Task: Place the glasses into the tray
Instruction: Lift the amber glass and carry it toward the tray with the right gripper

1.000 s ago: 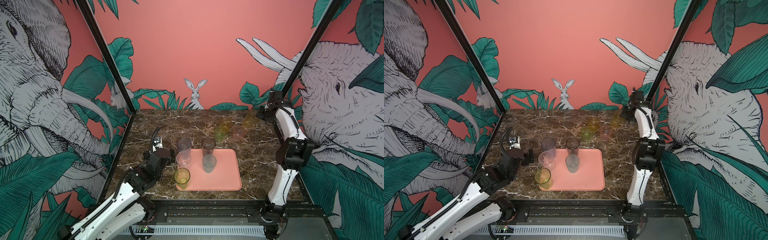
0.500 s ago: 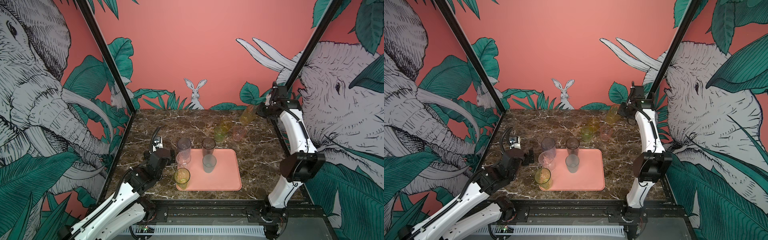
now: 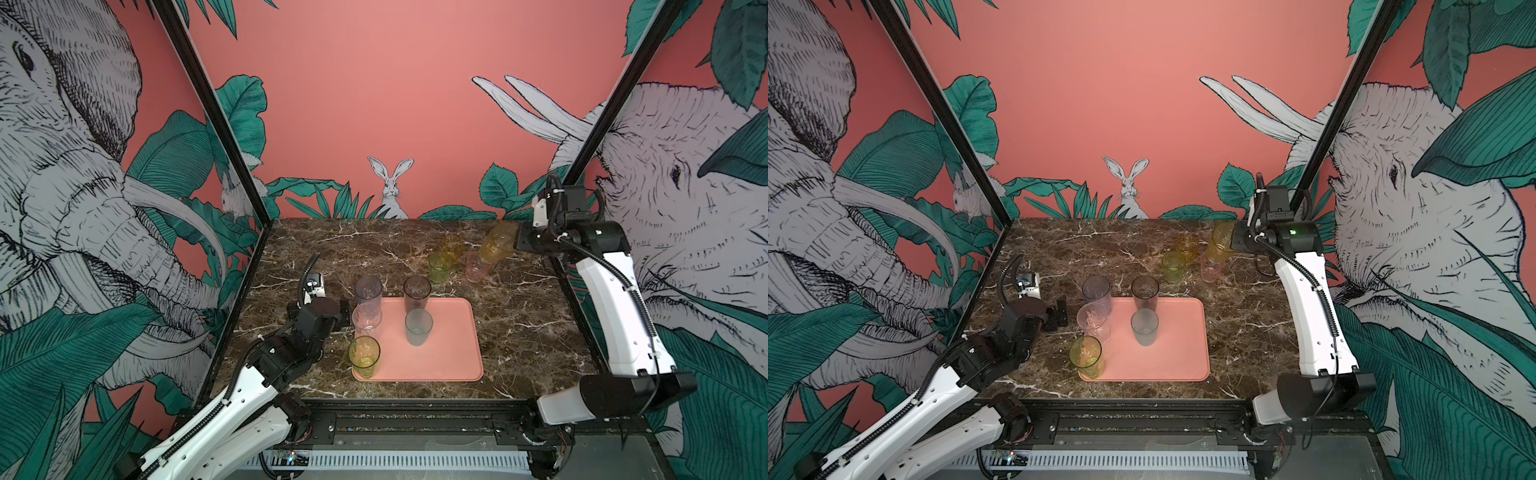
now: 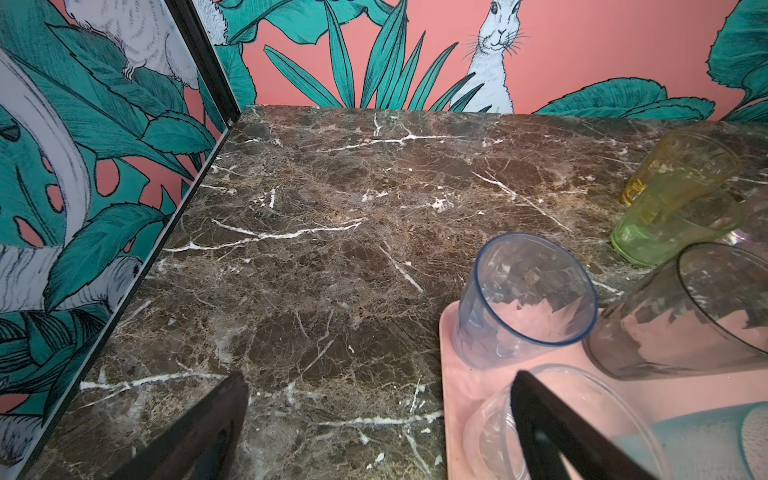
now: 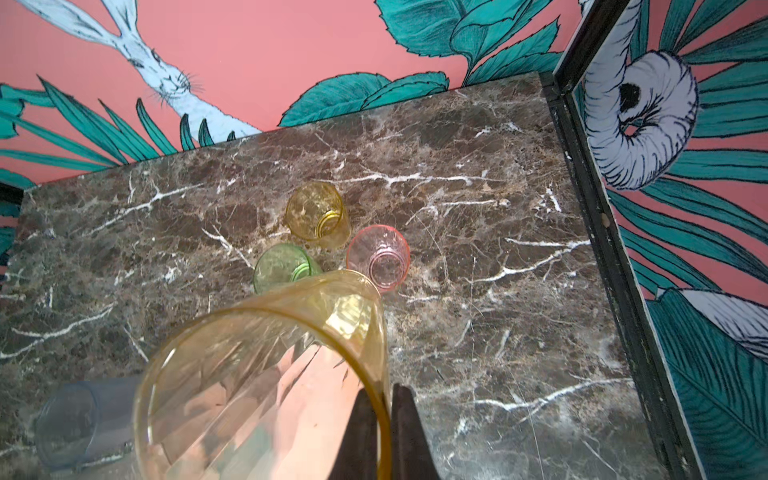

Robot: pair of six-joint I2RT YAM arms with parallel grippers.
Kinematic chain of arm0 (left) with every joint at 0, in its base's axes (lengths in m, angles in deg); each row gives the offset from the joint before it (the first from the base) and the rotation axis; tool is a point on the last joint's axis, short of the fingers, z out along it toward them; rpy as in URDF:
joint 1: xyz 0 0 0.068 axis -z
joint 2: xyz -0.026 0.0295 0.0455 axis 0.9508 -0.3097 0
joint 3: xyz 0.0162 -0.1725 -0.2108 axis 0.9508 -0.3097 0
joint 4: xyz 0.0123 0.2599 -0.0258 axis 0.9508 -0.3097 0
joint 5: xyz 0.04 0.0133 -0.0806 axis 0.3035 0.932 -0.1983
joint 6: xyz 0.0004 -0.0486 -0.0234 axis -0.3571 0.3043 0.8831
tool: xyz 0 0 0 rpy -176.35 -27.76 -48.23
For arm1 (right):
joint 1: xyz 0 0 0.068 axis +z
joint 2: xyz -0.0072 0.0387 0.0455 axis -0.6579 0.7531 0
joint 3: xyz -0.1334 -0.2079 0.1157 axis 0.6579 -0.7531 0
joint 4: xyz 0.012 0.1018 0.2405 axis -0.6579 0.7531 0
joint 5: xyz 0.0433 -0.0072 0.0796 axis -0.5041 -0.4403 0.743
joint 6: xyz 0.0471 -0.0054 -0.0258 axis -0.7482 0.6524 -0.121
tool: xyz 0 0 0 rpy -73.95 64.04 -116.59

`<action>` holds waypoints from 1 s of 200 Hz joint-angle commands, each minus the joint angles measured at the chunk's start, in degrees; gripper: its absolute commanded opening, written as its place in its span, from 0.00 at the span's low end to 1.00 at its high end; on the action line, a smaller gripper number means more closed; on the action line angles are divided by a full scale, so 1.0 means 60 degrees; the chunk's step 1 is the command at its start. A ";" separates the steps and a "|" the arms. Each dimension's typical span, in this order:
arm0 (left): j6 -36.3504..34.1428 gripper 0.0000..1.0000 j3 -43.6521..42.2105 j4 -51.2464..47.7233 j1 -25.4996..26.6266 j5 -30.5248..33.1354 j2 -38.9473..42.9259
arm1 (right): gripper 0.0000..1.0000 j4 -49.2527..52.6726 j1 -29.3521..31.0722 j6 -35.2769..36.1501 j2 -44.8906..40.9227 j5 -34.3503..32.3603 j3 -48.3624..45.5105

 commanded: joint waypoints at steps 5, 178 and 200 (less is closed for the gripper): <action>0.0077 0.99 0.0067 0.0053 -0.0046 -0.0039 0.0015 | 0.00 0.0195 0.0328 0.0206 -0.0668 -0.0588 -0.0621; 0.0259 0.99 0.0006 0.0302 -0.0046 -0.0392 -0.0081 | 0.00 0.0540 0.2077 -0.0260 -0.4364 -0.1013 -0.5344; 0.0315 0.99 -0.0016 0.0257 -0.0046 -0.0382 -0.0062 | 0.00 0.0568 0.2264 -0.0369 -0.4780 -0.0726 -0.5783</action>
